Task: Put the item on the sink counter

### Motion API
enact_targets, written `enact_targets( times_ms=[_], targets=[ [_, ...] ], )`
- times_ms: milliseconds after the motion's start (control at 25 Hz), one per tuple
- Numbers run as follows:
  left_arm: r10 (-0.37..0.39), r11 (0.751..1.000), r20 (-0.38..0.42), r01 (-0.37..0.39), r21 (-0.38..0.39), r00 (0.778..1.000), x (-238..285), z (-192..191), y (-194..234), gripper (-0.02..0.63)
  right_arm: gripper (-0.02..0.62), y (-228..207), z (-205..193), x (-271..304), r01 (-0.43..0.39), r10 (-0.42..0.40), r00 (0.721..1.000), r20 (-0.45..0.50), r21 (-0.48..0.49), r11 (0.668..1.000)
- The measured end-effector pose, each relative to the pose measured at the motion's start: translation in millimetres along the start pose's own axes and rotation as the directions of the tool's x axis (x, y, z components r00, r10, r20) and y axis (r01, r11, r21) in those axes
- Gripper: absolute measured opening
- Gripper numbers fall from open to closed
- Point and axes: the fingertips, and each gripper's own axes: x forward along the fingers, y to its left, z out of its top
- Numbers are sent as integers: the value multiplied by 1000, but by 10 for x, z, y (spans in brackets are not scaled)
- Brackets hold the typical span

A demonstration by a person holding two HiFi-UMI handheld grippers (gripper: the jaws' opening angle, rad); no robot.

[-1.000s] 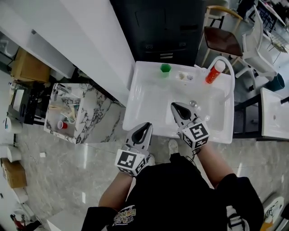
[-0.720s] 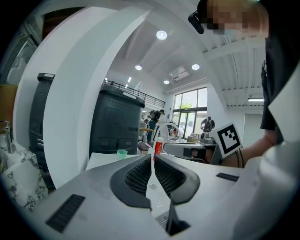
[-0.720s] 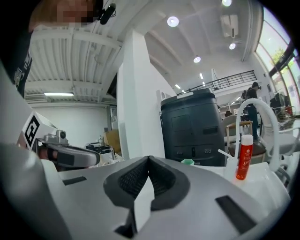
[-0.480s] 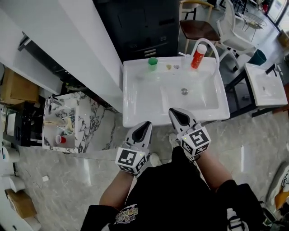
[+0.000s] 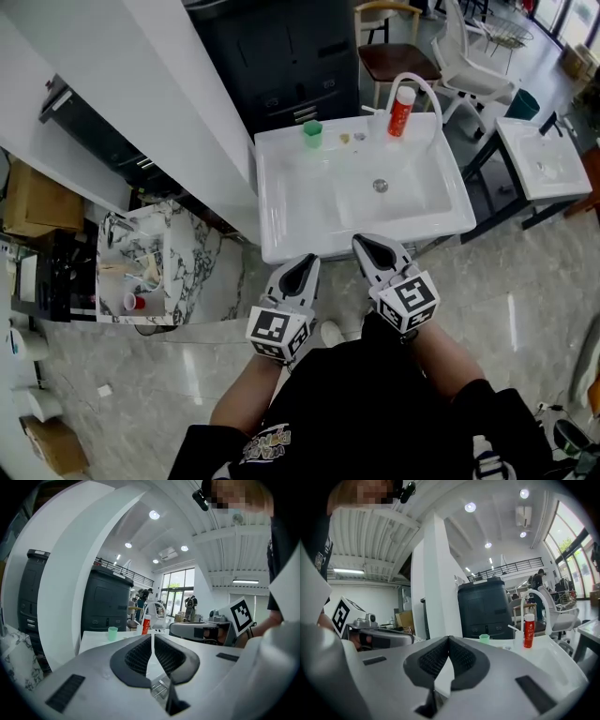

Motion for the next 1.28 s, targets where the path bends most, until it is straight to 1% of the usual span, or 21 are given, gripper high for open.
enact_targets(
  times_ms=[240,520,1280],
  targets=[
    [2,1000,7,-2,-9,1000,-11,7,20,21,54,71,23,-31,-8,8,1000,-1,-15,1000],
    [-10,1000,-3,10,-13,1000,-28,-29,26,21,54,90,-5,-33,2,-2,1000,-8,-8,1000],
    [-26,1000,-15,26,1,1000,-105,-62,37,21,54,191,-28,-34,7,-7,1000,-4,-5,1000]
  ],
)
